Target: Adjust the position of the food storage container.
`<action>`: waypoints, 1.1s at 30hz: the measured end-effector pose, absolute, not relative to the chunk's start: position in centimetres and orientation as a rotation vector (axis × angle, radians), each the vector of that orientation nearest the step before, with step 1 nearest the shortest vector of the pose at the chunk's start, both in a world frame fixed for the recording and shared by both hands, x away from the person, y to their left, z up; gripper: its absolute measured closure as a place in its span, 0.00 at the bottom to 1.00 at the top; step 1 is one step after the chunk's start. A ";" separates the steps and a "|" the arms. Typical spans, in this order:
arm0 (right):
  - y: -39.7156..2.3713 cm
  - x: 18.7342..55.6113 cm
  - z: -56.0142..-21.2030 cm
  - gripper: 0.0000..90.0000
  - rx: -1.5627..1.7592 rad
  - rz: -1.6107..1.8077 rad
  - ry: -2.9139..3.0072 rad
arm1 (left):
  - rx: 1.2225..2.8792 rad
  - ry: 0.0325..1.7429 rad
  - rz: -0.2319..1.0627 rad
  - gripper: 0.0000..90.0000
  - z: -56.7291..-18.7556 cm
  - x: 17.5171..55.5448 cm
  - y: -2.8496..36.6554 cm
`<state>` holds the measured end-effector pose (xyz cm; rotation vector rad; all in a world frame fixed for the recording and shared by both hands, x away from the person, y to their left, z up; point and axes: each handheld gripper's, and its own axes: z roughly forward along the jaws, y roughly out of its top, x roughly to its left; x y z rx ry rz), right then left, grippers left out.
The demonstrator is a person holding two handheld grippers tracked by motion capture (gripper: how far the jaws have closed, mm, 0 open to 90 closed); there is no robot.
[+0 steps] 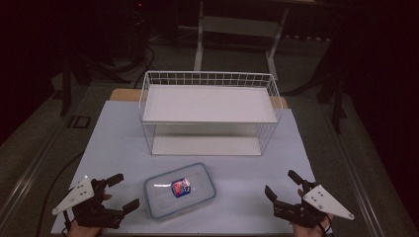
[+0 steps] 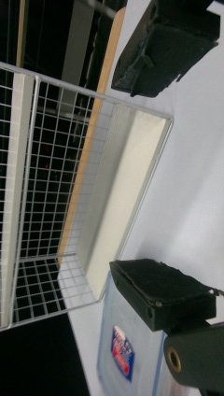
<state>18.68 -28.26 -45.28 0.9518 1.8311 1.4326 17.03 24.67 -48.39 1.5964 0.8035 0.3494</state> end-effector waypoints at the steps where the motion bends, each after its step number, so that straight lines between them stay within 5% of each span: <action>1: -28.3 18.7 -45.3 0.13 0.952 1.433 1.831 | 1.596 0.803 0.349 0.00 -48.4 17.0 24.7; 16: -27.6 18.8 -45.1 0.12 0.968 1.419 1.857 | 1.705 0.704 0.280 0.00 -45.4 16.5 23.4; 24: -27.5 18.8 -45.0 0.12 0.971 1.429 1.859 | 1.886 0.688 0.147 0.29 -45.8 16.0 22.2; 26: -27.6 18.8 -45.0 0.12 0.975 1.432 1.859 | 1.955 0.685 0.109 0.48 -46.4 15.9 21.6; 33: -27.7 18.9 -45.1 0.12 0.991 1.432 1.874 | 2.056 0.675 0.056 0.86 -48.1 15.8 20.9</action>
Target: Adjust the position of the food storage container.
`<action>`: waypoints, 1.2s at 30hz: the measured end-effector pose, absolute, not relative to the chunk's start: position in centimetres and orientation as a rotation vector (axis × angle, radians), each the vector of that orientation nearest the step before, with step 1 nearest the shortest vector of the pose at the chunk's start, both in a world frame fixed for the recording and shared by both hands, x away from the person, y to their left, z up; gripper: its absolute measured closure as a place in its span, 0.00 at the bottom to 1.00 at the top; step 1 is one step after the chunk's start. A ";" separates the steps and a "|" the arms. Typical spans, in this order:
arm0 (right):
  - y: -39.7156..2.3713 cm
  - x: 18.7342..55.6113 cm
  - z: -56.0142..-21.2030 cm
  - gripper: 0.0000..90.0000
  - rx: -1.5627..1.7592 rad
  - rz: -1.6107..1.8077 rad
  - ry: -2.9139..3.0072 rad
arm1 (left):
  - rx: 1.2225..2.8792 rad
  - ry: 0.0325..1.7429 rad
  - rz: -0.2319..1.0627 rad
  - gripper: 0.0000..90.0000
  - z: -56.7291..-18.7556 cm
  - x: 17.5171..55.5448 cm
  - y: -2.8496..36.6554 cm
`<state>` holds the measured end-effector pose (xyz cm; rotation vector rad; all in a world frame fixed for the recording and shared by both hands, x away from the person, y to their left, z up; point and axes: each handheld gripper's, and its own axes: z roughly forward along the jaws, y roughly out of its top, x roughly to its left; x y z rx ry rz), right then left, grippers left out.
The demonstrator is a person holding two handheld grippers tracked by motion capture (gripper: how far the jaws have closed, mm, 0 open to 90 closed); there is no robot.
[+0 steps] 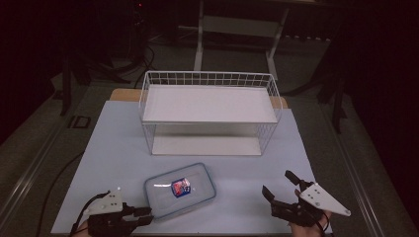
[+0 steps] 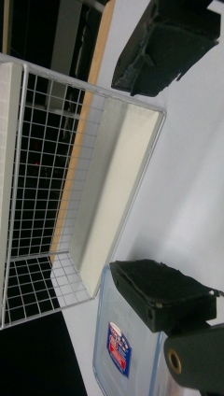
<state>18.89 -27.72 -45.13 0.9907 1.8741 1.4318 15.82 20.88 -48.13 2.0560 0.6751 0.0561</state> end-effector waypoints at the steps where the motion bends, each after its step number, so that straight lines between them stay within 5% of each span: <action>1: -27.7 18.9 -45.2 0.12 0.990 1.430 1.877 | 2.079 0.680 0.039 0.92 -48.7 15.9 20.8; 9: -27.9 19.1 -45.3 0.12 1.008 1.442 1.883 | 2.233 0.639 -0.034 0.98 -50.2 15.7 19.6; 24: -28.0 19.2 -45.2 0.12 1.006 1.450 1.881 | 2.171 0.818 0.031 0.98 -51.3 18.0 19.8; 36: -28.0 19.2 -45.2 0.12 1.002 1.451 1.884 | 2.191 0.831 -0.038 0.98 -52.4 18.9 19.4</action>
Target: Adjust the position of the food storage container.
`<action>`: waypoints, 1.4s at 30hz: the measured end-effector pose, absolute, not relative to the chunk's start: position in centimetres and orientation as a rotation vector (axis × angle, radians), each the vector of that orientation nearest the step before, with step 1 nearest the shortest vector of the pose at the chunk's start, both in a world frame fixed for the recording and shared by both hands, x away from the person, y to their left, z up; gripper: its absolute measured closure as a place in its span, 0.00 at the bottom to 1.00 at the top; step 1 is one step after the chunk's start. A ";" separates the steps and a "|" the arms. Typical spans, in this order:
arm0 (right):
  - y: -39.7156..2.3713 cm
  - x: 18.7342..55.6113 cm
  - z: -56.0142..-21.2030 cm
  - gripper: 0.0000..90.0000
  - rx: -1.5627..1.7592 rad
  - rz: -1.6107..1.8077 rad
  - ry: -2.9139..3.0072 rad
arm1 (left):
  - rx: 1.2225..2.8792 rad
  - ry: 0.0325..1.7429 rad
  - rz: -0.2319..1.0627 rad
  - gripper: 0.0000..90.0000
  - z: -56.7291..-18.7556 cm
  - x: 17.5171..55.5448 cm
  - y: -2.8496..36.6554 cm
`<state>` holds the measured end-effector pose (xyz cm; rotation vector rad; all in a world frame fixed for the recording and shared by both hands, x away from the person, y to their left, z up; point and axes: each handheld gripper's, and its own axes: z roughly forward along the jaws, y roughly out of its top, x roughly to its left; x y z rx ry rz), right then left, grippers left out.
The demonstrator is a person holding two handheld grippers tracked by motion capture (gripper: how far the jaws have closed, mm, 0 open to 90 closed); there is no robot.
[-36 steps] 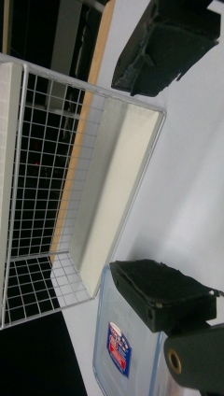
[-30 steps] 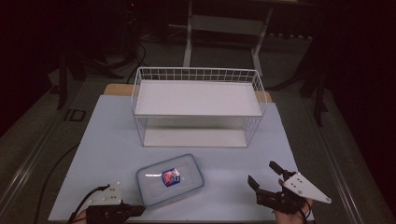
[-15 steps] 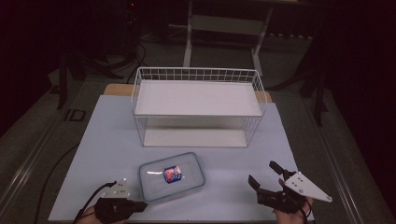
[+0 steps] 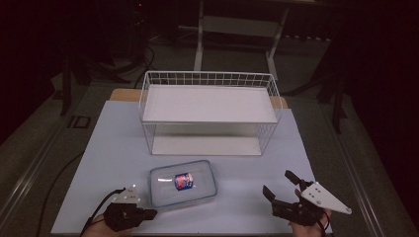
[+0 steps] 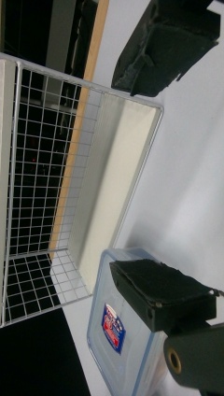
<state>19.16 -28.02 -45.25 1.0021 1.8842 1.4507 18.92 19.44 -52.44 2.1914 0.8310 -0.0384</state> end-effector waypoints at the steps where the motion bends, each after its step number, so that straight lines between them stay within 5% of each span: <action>1: -28.0 19.2 -45.2 0.12 1.002 1.450 1.885 | 2.197 0.831 -0.040 0.98 -52.6 19.1 19.3; 22: -28.1 19.2 -45.2 0.12 1.008 1.455 1.885 | 2.081 1.032 0.086 0.98 -52.6 22.7 22.2; 42: -27.9 19.3 -45.3 0.12 1.005 1.456 1.900 | 2.084 1.031 0.095 0.99 -53.2 25.7 19.2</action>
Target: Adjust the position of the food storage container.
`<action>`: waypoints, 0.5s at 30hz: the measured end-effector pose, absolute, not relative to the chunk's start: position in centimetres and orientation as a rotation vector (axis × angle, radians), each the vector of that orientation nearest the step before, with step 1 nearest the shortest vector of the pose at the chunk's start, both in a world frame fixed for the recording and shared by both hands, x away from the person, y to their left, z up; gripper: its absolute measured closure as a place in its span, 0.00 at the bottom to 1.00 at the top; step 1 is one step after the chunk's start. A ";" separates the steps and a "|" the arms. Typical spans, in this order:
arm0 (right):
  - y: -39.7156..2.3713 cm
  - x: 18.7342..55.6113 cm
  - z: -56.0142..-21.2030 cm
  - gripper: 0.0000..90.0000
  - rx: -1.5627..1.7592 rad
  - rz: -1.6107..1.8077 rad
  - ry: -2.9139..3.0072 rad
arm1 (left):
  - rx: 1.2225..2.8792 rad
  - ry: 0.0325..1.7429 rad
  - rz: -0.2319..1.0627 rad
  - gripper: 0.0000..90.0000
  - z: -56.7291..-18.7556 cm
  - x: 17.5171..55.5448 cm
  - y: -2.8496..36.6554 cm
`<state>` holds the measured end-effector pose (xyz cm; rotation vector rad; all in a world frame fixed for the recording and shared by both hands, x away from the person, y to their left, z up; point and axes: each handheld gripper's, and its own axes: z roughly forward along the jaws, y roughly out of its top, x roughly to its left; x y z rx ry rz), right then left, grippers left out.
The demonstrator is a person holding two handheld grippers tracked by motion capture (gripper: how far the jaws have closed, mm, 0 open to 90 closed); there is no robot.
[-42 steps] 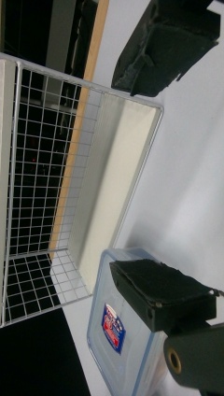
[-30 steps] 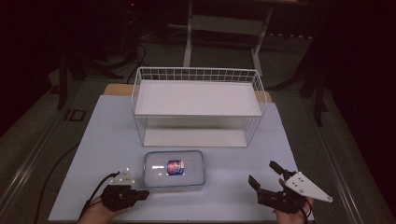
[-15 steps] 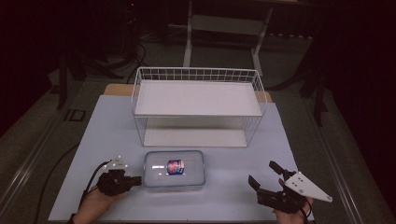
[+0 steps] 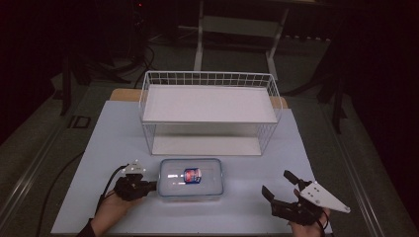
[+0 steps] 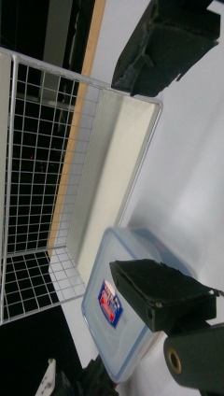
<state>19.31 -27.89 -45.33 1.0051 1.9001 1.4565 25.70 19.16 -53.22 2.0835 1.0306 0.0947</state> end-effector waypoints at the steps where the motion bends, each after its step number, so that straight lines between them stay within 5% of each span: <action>1: -27.9 19.3 -45.3 0.12 1.003 1.454 1.900 | 2.091 1.020 0.091 0.99 -53.2 25.9 18.5; 15: -27.9 19.3 -45.3 0.12 1.007 1.460 1.898 | 2.043 1.038 0.111 0.99 -51.7 26.3 18.8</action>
